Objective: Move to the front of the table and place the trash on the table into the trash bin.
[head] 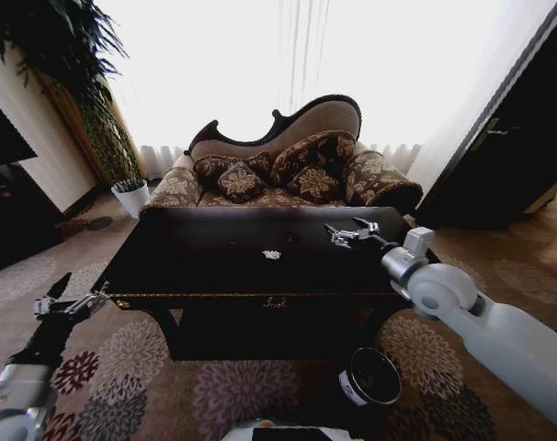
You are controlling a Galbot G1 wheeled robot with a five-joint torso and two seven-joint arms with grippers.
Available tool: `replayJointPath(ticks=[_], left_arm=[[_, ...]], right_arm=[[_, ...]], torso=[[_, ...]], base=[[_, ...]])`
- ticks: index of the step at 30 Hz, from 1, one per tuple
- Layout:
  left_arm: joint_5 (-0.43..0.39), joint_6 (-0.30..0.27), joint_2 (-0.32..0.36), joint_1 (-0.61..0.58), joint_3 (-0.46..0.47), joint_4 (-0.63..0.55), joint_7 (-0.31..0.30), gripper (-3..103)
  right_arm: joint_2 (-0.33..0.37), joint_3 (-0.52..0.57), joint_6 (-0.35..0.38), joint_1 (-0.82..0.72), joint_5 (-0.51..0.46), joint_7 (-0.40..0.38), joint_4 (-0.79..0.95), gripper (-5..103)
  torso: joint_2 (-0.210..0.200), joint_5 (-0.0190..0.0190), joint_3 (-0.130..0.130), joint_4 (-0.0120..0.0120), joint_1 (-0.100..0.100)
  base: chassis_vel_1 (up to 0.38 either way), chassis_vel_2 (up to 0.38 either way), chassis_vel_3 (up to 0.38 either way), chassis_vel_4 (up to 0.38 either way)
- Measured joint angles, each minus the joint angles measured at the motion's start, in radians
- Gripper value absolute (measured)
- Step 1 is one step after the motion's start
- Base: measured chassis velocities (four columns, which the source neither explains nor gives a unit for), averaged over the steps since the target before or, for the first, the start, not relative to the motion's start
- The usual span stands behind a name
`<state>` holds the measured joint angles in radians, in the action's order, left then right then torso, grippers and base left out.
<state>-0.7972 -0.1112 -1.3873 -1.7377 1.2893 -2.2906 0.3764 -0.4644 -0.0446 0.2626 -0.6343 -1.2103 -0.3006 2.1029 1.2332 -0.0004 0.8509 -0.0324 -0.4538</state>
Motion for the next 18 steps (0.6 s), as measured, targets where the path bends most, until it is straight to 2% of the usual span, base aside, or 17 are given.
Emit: replayJointPath(ticks=[1,2,3,7,10,13,18], left_arm=[[0.003,0.000,-0.003,-0.001,-0.002,-0.005,0.000,100],[0.005,0.000,-0.005,-0.002,-0.003,-0.007,0.000,100],[0.005,0.000,-0.005,-0.002,-0.003,-0.007,0.000,100],[0.009,0.000,-0.006,-0.011,-0.003,-0.011,0.001,100],[0.009,0.000,-0.004,-0.012,0.000,-0.008,0.001,100],[0.010,0.000,-0.002,-0.006,0.000,0.002,0.001,100],[0.014,0.000,-0.002,0.001,-0.005,0.012,0.001,100]], right_arm=[[-0.017,-0.097,-0.009,0.080,-0.003,-0.007,-0.023,100],[-0.030,-0.149,-0.010,0.120,-0.005,-0.012,-0.035,100],[-0.030,-0.149,-0.010,0.120,-0.005,-0.012,-0.035,100],[-0.094,-0.318,-0.006,0.274,-0.004,-0.022,-0.077,100],[-0.115,-0.358,-0.006,0.313,-0.002,-0.022,-0.090,100],[-0.163,-0.430,-0.006,0.380,-0.004,-0.032,-0.110,100],[-0.192,-0.479,-0.001,0.412,0.001,-0.042,-0.116,100]], torso=[[0.000,-0.0003,0.000,0.0001,0.000],[0.000,0.0001,0.000,0.0000,0.000],[0.000,0.0001,0.000,0.0000,0.000],[0.000,-0.0001,0.000,0.0002,0.000],[0.000,0.0000,0.000,-0.0001,0.000],[0.000,0.0001,0.000,0.0001,0.000],[0.000,-0.0002,0.000,0.0001,0.000]], base=[[0.000,0.000,0.000,0.000],[0.000,0.000,0.000,0.000],[0.000,0.000,0.000,0.000],[0.000,0.000,0.000,0.000],[0.000,0.000,0.000,0.000],[0.000,0.000,0.000,0.000],[0.000,0.000,0.000,0.000]])
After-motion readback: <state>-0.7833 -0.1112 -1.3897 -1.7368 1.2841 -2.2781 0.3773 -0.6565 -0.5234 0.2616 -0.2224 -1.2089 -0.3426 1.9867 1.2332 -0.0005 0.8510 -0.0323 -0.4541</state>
